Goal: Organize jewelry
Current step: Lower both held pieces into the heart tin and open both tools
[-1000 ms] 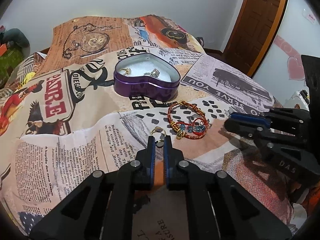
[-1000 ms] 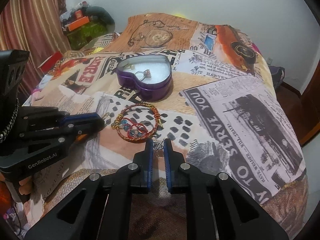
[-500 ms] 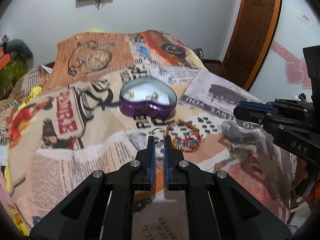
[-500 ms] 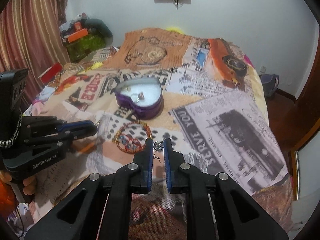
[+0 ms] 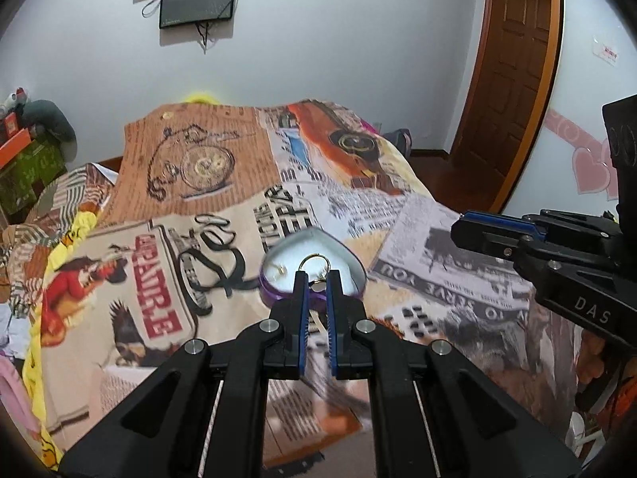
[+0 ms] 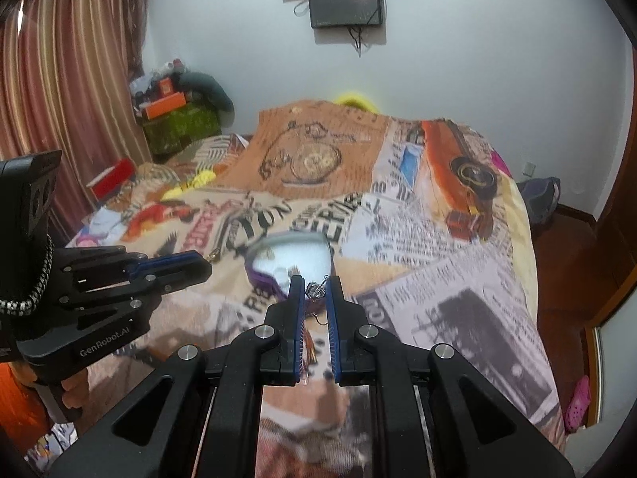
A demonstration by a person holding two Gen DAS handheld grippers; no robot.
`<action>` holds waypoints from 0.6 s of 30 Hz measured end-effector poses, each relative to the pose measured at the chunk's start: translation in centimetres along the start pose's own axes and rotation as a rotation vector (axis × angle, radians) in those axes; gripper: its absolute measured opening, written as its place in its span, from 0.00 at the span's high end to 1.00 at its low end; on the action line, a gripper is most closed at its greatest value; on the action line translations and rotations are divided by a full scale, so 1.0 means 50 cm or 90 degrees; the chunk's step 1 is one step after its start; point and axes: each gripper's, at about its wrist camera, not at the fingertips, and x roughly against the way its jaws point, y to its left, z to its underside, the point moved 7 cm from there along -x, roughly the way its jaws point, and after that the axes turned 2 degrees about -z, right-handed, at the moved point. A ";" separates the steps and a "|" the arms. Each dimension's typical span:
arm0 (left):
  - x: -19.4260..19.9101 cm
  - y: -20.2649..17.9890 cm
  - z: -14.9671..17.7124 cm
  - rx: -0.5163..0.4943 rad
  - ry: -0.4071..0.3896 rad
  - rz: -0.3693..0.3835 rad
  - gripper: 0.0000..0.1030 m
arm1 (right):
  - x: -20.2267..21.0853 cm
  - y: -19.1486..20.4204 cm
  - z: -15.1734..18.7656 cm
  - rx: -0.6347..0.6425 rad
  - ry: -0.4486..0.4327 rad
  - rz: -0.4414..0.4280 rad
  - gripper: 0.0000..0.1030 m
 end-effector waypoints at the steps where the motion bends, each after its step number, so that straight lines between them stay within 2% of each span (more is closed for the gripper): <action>1: -0.002 0.004 -0.009 0.001 -0.004 -0.001 0.94 | -0.004 0.002 -0.010 0.001 -0.005 -0.002 0.91; 10: -0.029 0.036 -0.045 0.010 -0.020 -0.012 0.94 | -0.041 0.005 -0.048 0.001 -0.020 -0.014 0.91; 18: -0.095 0.064 -0.036 0.021 0.019 -0.003 0.94 | -0.097 0.004 -0.058 0.000 0.001 -0.023 0.91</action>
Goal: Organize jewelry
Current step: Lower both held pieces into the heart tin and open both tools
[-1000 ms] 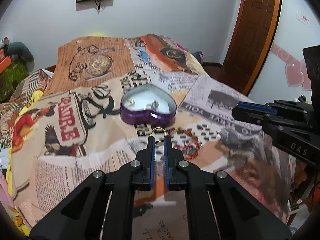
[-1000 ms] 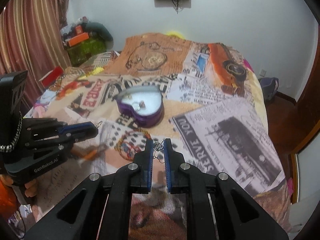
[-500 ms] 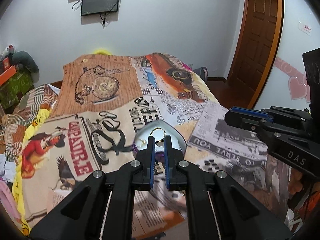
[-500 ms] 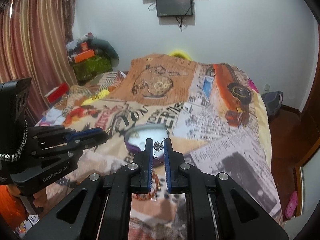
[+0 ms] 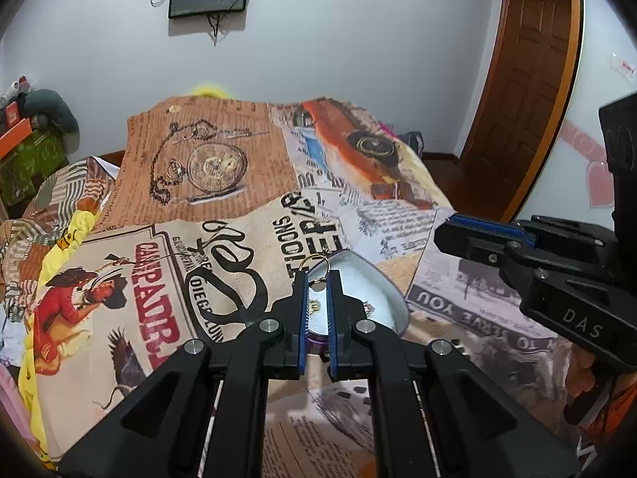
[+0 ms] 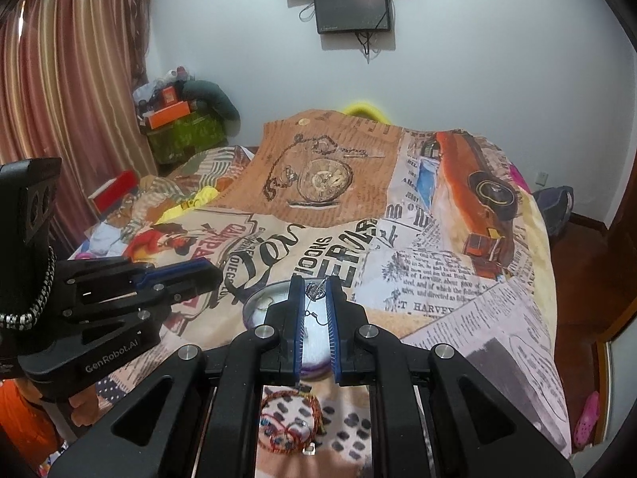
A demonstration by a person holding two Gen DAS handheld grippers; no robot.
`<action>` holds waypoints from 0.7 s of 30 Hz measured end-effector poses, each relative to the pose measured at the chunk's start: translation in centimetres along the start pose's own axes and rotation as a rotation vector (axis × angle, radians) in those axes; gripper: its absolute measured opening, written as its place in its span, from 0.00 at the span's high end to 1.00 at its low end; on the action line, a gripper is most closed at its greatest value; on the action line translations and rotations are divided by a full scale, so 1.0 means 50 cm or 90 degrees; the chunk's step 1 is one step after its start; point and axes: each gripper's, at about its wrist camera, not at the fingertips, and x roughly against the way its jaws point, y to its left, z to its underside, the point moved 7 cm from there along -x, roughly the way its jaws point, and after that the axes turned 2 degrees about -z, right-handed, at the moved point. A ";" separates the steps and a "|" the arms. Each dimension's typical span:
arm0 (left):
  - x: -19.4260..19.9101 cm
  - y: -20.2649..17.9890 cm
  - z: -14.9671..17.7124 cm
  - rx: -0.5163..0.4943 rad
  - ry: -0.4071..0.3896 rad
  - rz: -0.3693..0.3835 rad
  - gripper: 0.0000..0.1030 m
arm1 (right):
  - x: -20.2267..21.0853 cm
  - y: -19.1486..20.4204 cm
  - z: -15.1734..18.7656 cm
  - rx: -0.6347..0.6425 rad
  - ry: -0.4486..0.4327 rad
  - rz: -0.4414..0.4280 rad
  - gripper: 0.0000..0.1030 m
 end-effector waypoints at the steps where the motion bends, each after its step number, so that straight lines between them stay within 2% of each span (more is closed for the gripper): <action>1: -0.006 0.000 0.002 0.000 0.004 0.003 0.94 | -0.005 0.000 0.000 -0.001 0.003 -0.002 0.91; 9: -0.063 -0.003 0.024 -0.006 0.048 0.012 0.94 | -0.079 -0.009 0.009 -0.005 0.055 -0.017 0.91; 15: -0.080 -0.008 0.028 -0.005 0.064 0.030 0.94 | -0.122 -0.010 0.027 -0.011 0.099 -0.034 0.91; 21: -0.092 -0.011 0.034 -0.018 0.075 0.023 0.94 | -0.142 -0.009 0.039 -0.007 0.119 -0.033 0.91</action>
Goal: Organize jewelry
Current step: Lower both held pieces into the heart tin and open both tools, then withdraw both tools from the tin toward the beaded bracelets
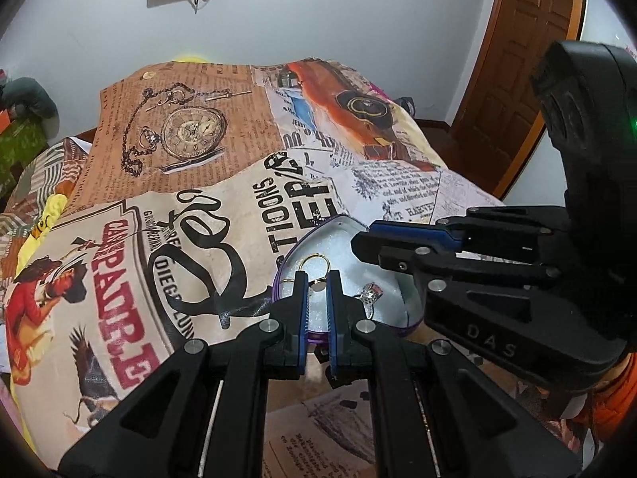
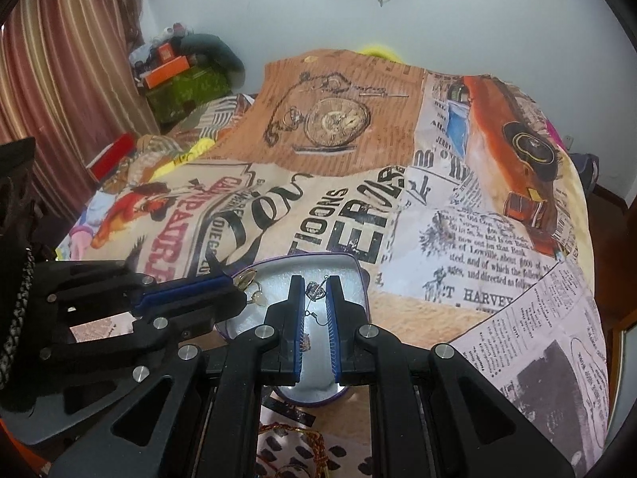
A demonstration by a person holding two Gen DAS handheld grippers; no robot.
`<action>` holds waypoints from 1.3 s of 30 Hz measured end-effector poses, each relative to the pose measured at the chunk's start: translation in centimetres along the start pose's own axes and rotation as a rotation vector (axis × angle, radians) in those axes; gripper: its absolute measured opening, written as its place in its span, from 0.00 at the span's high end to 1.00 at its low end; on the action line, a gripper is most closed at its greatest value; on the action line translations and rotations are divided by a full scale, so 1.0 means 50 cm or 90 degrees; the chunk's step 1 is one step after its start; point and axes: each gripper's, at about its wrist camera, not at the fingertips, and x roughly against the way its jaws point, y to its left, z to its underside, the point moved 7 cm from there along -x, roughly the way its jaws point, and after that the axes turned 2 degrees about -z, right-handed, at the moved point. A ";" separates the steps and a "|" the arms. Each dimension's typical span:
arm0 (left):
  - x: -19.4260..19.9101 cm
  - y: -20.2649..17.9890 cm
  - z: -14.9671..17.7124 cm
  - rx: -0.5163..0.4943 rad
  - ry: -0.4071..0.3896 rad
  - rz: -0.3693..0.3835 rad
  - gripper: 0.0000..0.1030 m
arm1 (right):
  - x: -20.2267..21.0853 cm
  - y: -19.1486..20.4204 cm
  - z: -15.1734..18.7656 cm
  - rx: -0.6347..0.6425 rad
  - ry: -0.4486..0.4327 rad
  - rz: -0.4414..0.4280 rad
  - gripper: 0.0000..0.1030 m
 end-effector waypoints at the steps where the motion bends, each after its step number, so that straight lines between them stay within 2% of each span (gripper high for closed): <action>1: -0.002 0.001 0.001 0.000 0.001 -0.003 0.94 | -0.002 0.001 0.001 0.003 0.003 0.003 0.91; 16: 0.001 0.012 0.011 0.004 0.007 -0.019 0.94 | -0.010 0.007 0.005 0.037 0.018 0.033 0.91; 30: 0.057 0.021 0.010 0.017 -0.002 -0.037 0.91 | 0.039 0.017 -0.004 0.049 -0.010 0.066 0.90; 33: 0.077 0.021 0.012 0.016 -0.005 -0.041 0.90 | 0.048 0.020 -0.004 0.053 -0.011 0.076 0.82; 35: 0.087 0.021 0.013 0.016 -0.007 -0.042 0.89 | 0.057 0.022 -0.004 0.053 -0.018 0.082 0.70; 39: 0.107 0.019 0.012 0.014 -0.011 -0.048 0.84 | 0.074 0.028 -0.002 0.050 -0.026 0.082 0.69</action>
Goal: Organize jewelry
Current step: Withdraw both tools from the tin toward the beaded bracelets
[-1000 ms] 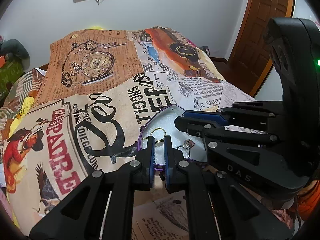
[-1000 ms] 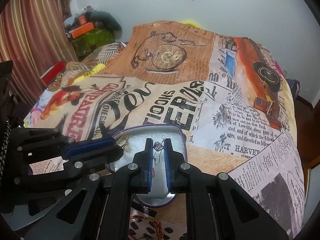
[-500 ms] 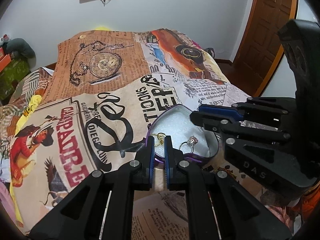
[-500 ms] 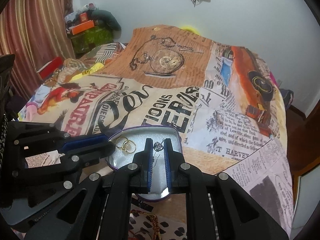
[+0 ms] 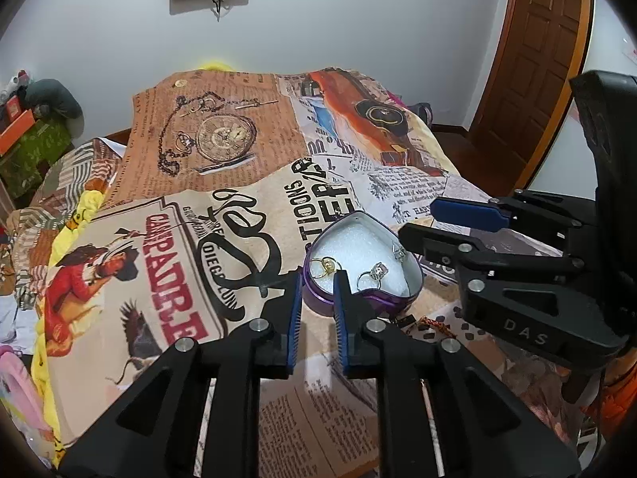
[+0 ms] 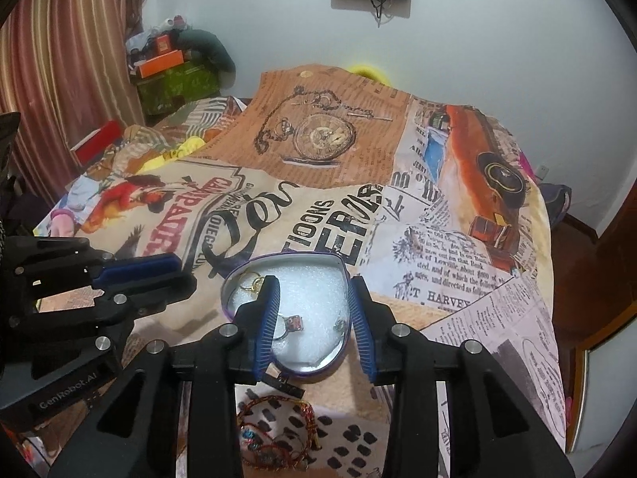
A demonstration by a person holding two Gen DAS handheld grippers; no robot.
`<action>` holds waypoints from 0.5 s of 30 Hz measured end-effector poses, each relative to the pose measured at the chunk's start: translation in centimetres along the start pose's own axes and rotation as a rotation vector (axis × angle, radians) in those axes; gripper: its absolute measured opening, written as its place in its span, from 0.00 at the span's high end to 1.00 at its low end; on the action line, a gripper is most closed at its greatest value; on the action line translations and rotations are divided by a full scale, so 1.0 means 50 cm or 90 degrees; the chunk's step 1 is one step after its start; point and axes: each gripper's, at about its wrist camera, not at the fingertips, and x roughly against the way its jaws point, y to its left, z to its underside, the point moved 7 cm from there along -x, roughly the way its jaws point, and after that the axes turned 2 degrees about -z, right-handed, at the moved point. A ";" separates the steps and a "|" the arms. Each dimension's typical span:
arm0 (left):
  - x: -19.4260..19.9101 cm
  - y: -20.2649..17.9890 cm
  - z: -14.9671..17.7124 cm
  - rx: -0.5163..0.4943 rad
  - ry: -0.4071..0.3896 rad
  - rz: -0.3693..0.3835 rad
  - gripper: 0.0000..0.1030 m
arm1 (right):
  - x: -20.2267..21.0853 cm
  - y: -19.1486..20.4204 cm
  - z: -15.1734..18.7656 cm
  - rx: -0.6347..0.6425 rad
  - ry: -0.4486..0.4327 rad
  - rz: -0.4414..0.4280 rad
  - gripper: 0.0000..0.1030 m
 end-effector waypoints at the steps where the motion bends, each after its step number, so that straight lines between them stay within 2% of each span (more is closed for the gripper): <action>1: 0.008 -0.001 0.001 0.001 -0.001 0.000 0.83 | 0.005 0.001 0.001 -0.001 -0.001 -0.001 0.69; 7: 0.042 -0.013 0.009 0.003 -0.010 0.000 0.67 | 0.042 0.001 0.017 -0.004 -0.004 0.001 0.69; 15: 0.060 -0.044 0.035 -0.005 0.004 0.009 0.66 | 0.083 -0.012 0.059 -0.015 0.006 0.011 0.69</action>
